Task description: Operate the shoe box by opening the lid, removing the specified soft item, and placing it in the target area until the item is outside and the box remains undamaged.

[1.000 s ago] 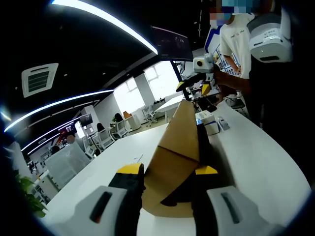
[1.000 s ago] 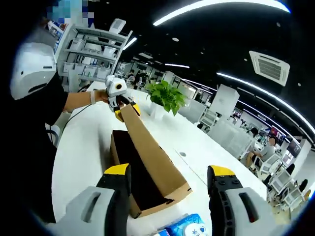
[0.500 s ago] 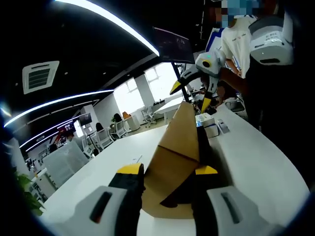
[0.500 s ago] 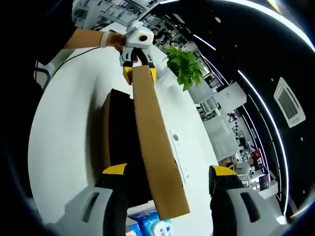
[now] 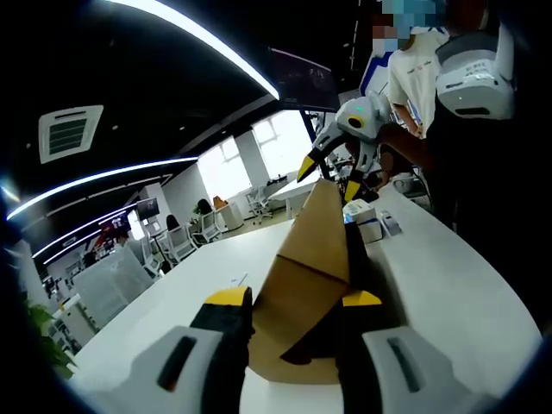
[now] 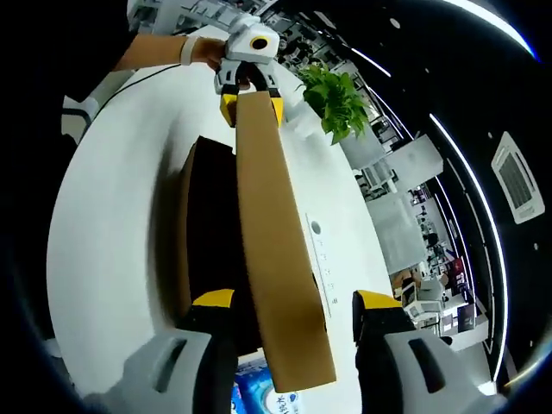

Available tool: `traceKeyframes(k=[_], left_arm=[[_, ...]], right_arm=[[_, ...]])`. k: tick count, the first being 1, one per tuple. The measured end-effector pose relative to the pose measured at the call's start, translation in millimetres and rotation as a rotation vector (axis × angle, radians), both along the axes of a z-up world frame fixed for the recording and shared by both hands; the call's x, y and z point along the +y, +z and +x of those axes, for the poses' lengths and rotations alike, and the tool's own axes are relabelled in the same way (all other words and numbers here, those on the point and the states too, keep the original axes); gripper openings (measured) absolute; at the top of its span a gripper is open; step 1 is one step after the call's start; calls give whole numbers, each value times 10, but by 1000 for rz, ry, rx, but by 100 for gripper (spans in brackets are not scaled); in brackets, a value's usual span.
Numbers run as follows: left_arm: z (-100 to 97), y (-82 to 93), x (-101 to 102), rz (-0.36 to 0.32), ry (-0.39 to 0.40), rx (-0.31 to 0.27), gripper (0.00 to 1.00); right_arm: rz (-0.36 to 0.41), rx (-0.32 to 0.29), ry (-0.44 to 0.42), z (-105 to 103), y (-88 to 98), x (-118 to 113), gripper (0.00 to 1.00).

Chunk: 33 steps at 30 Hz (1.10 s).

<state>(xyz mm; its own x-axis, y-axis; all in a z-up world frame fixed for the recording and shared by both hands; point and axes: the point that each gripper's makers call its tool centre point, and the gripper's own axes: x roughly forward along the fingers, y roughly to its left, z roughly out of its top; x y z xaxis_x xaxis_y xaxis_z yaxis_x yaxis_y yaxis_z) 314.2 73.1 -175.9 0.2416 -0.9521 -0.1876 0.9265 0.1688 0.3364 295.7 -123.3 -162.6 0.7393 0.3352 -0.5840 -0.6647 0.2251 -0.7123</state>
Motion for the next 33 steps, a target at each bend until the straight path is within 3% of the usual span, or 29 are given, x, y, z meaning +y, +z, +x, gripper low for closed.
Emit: traceKeyframes(k=[4, 14, 22, 24, 27, 30, 33], left_arm=[[-8, -3, -11, -5, -8, 3, 38], [-44, -62, -10, 13, -16, 6, 40], [-86, -68, 35, 8, 2, 62, 43], [-88, -135, 157, 21, 54, 126, 45], [-144, -245, 311, 45, 98, 119, 56], [-131, -370, 499, 83, 183, 175, 61], [-149, -384, 633, 83, 242, 228, 61]], right_arm=[[-13, 25, 2, -21, -57, -3, 34], [-38, 26, 26, -50, -115, 6, 33], [-42, 28, 36, -73, -115, 9, 33], [-47, 29, 35, -67, -124, 9, 33], [-47, 27, 32, -71, -135, 1, 33], [-42, 22, 29, -98, -152, 4, 33], [-51, 26, 30, -114, -178, 6, 33]])
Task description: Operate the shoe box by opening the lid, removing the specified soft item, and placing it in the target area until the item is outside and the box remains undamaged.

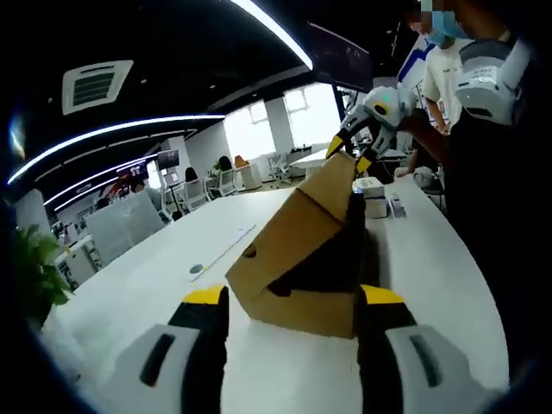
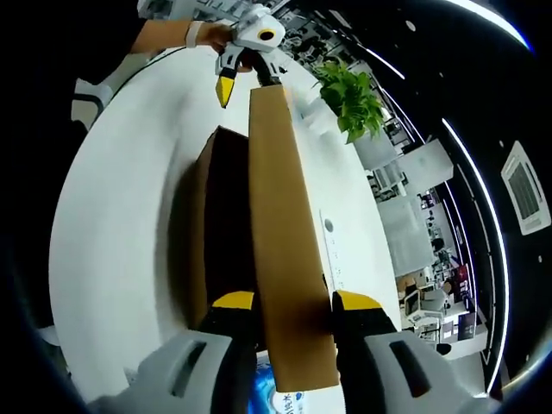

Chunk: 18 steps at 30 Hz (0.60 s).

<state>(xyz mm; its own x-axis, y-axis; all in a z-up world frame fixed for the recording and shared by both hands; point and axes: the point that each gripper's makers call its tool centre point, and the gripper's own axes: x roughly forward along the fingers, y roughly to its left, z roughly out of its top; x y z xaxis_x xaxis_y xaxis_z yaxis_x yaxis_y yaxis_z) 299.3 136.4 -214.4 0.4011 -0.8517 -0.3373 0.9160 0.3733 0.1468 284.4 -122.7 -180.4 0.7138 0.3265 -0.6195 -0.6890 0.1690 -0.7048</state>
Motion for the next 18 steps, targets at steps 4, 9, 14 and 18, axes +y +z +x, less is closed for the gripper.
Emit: traceKeyframes(k=[4, 9, 14, 18], left_arm=[[-35, 104, 131, 40, 65, -54, 61], [-206, 304, 69, 62, 79, -77, 64], [-308, 473, -37, 116, 106, -100, 64], [-373, 564, -126, 123, 106, -94, 71]], right_arm=[[-2, 5, -4, -11, -14, 1, 33], [-8, 7, -6, -24, -47, 3, 33], [-15, 13, -8, -44, -86, 2, 33], [-7, 16, -14, -11, -103, -4, 33]])
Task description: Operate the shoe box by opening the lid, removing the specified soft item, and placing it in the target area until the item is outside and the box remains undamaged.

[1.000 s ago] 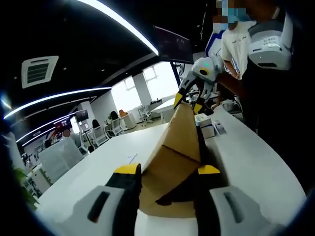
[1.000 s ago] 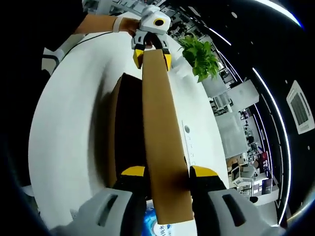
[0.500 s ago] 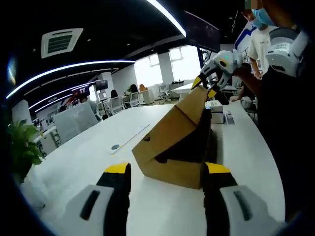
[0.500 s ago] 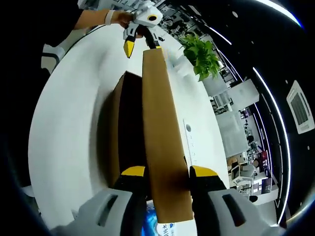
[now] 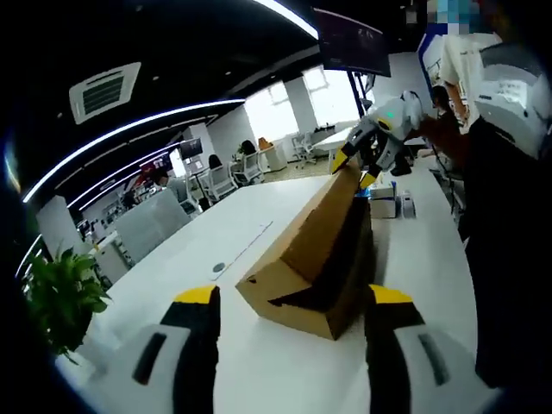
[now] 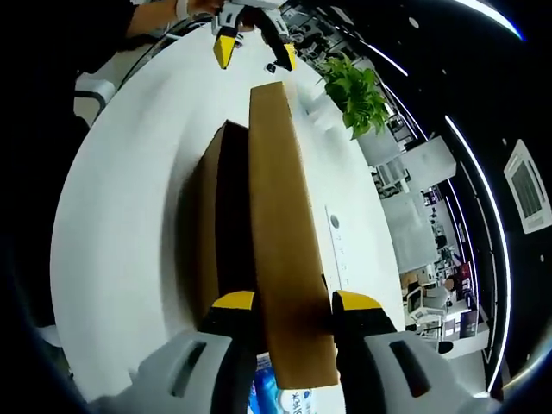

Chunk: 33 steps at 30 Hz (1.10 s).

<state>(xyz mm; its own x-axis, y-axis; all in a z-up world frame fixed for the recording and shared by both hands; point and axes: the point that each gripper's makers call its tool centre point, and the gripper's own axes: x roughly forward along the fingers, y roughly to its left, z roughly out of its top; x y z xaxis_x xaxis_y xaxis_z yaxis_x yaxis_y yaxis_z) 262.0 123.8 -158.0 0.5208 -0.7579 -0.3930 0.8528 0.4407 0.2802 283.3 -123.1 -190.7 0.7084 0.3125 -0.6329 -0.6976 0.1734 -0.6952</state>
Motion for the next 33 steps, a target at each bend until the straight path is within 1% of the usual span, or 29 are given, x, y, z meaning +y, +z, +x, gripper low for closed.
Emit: traceKeyframes(k=[1, 2, 3, 4, 6, 8, 9, 10, 11, 12, 13, 14, 15, 16, 19, 22, 23, 24, 25, 26, 29, 33], left_arm=[[28, 13, 25, 29, 19, -21, 70], [67, 60, 33, 74, 37, -71, 69], [122, 129, 55, 109, 74, -112, 69], [141, 169, 60, 133, 93, -130, 69], [148, 254, 40, 166, 109, -153, 69], [119, 335, -35, 174, 109, -165, 69], [108, 356, -66, 175, 107, -165, 69], [71, 365, -133, 175, 93, -149, 69], [6, 343, -219, 188, 60, -133, 69], [-25, 334, -276, 202, 35, -137, 69], [-63, 314, -385, 244, 2, -163, 69], [-72, 295, -447, 271, -16, -186, 69], [-72, 271, -476, 288, -19, -188, 69], [-56, 222, -515, 324, -15, -191, 69], [-13, 180, -635, 339, -18, -201, 69], [23, 147, -710, 356, -7, -206, 67], [29, 118, -748, 378, -14, -219, 65], [32, 113, -754, 382, -12, -223, 64], [50, 90, -781, 406, -7, -244, 61], [54, 57, -794, 426, -8, -250, 59], [86, -22, -835, 457, 7, -249, 56], [160, -87, -877, 523, -1, -319, 45]], right_arm=[[0, 0, -3, 3, -6, 0, 33], [4, 2, -4, -1, -6, 5, 33], [8, 0, -4, -3, -2, 9, 33], [13, -2, -2, -4, 0, 12, 33], [15, -2, 1, -6, -5, 8, 33], [15, -2, 2, -9, -12, 9, 33], [14, -1, 3, -10, -14, 9, 33], [12, 0, 4, -10, -23, 9, 33], [9, 4, 5, -11, -38, 6, 33], [6, 6, 7, -7, -49, 2, 33], [6, 7, 5, -1, -56, -1, 33], [7, 10, 0, 6, -64, -3, 33], [5, 11, -1, 6, -68, -3, 33], [3, 11, -1, 4, -71, 0, 33], [5, 11, 0, 6, -68, 10, 33], [7, 10, -1, 11, -69, 20, 33], [8, 7, -1, 12, -69, 27, 33], [10, 6, -2, 14, -67, 32, 33], [9, 6, -2, 10, -70, 36, 33], [10, 5, -1, 10, -68, 39, 33], [10, 5, -2, 4, -67, 42, 33], [15, 2, -4, 5, -65, 52, 33]])
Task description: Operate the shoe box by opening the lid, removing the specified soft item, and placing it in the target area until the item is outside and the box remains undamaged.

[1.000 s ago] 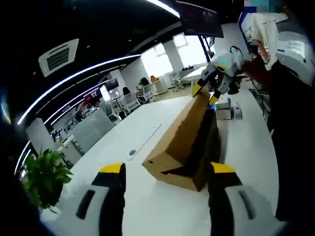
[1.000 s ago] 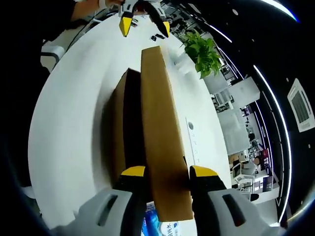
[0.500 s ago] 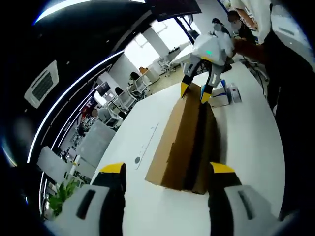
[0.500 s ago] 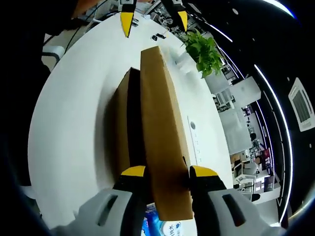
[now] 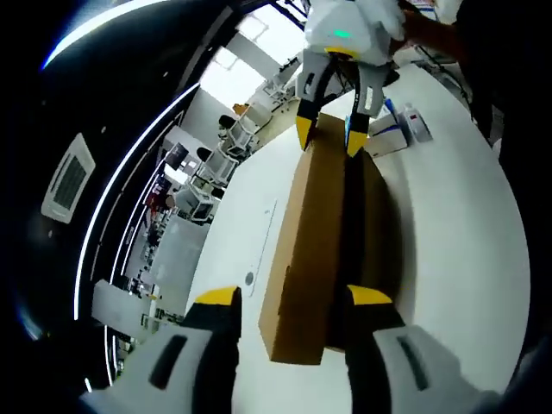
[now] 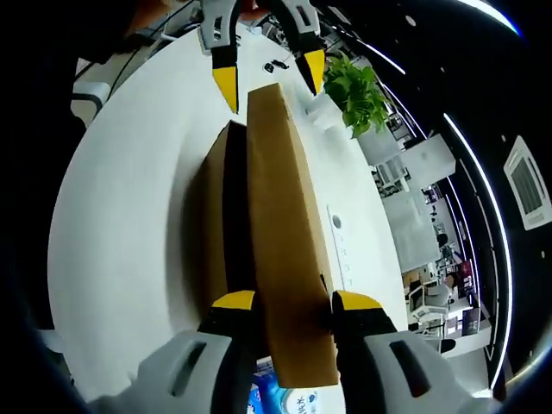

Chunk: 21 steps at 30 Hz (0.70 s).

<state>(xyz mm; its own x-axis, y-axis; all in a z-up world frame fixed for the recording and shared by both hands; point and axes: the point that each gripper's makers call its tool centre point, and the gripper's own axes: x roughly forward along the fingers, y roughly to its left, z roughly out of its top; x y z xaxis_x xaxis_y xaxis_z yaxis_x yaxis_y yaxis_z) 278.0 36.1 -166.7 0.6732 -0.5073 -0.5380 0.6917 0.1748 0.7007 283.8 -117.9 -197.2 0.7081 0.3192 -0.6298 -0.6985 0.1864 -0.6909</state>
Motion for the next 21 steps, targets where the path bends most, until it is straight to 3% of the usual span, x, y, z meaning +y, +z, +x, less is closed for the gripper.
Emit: traceKeyframes(k=[5, 13, 17, 21], left_arm=[[53, -104, -41, 65, -32, -65, 38], [74, -172, -30, 160, -28, -124, 38], [78, -219, -8, 216, -23, -144, 43], [144, -173, 11, 203, -2, -159, 37]], right_arm=[[8, -1, 7, -7, -16, 35, 33], [27, 12, 9, -26, -58, 75, 33], [51, 6, 5, -22, -10, 86, 33], [64, 6, 10, -26, 10, 99, 33]])
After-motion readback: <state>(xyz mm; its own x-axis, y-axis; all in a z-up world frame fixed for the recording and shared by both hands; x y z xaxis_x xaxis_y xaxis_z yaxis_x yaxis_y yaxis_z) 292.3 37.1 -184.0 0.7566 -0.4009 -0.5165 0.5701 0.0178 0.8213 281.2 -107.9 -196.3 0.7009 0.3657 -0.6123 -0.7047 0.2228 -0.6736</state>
